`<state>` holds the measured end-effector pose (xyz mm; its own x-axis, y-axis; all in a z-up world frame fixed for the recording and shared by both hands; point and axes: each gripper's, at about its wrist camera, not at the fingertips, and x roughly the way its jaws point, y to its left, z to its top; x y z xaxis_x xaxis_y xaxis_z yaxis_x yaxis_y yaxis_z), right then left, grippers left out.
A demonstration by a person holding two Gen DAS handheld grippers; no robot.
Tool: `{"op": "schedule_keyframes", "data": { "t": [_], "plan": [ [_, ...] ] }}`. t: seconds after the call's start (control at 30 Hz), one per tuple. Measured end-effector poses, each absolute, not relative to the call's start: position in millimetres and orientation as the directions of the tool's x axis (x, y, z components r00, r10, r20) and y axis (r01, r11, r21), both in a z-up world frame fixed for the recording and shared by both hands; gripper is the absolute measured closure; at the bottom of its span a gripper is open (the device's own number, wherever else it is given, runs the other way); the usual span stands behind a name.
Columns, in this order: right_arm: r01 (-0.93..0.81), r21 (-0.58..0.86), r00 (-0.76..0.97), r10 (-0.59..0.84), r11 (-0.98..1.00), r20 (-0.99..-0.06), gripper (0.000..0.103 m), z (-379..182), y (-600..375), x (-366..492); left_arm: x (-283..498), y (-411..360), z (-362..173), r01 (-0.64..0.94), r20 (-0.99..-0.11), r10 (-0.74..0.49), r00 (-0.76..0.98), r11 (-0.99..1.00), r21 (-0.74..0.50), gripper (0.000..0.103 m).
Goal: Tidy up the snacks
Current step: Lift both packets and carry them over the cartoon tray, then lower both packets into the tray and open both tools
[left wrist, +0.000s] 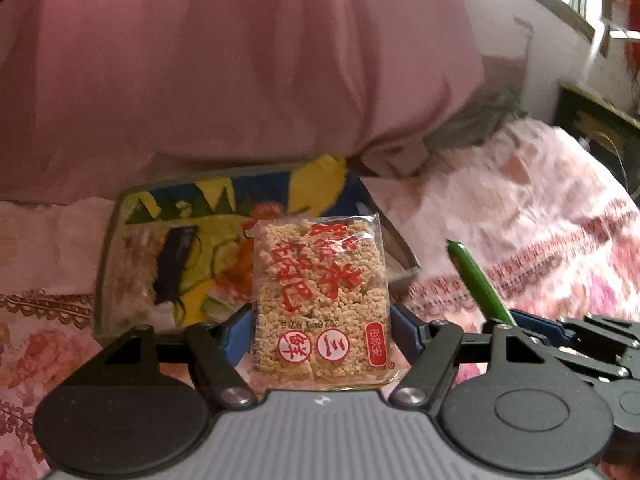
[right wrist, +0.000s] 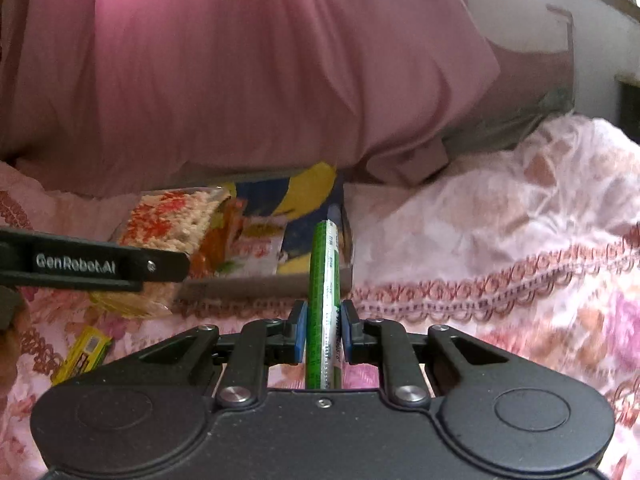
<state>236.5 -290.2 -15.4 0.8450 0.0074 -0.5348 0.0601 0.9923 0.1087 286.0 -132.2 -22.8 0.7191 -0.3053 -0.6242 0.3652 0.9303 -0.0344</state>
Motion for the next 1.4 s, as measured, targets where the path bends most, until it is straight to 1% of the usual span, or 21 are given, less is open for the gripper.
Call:
{"op": "schedule_keyframes", "data": {
  "t": [0.13,0.27,0.43,0.7,0.87,1.13,1.4],
  "plan": [
    [0.069,0.117,0.866,-0.001,0.991,-0.499,0.084,-6.0,-292.3,250.8,303.9,-122.7,-16.4,0.324,-0.605,-0.292,0.741,0.944,-0.059,0.028],
    [0.086,0.156,0.882,-0.002,0.984,-0.471,0.084,0.5,-296.0,276.9,328.2,-115.9,-12.8,0.295,-0.587,-0.28,0.76,0.953,-0.072,0.028],
    [0.09,0.181,0.891,0.002,0.979,-0.454,0.084,0.6,-295.4,316.2,365.7,-111.8,-15.2,0.263,-0.581,-0.266,0.769,0.96,-0.091,0.028],
    [0.061,0.208,0.878,0.047,0.976,-0.476,0.084,-17.6,-288.2,368.6,419.1,-112.3,-32.1,0.219,-0.597,-0.214,0.773,0.974,-0.065,0.028],
    [0.072,0.225,0.854,0.057,0.972,-0.517,0.084,-38.0,-291.2,388.5,442.1,-107.4,-52.8,0.182,-0.637,-0.208,0.742,0.977,-0.107,0.028],
    [0.096,0.302,0.838,0.087,0.948,-0.539,0.084,-62.2,-286.2,411.2,451.4,-113.1,-75.2,0.193,-0.669,-0.196,0.717,0.978,-0.079,0.028],
    [0.073,0.279,0.814,0.104,0.958,-0.571,0.084,-78.2,-274.2,416.9,455.0,-116.8,-78.7,0.229,-0.665,-0.201,0.719,0.972,-0.046,0.028]
  ]
}}
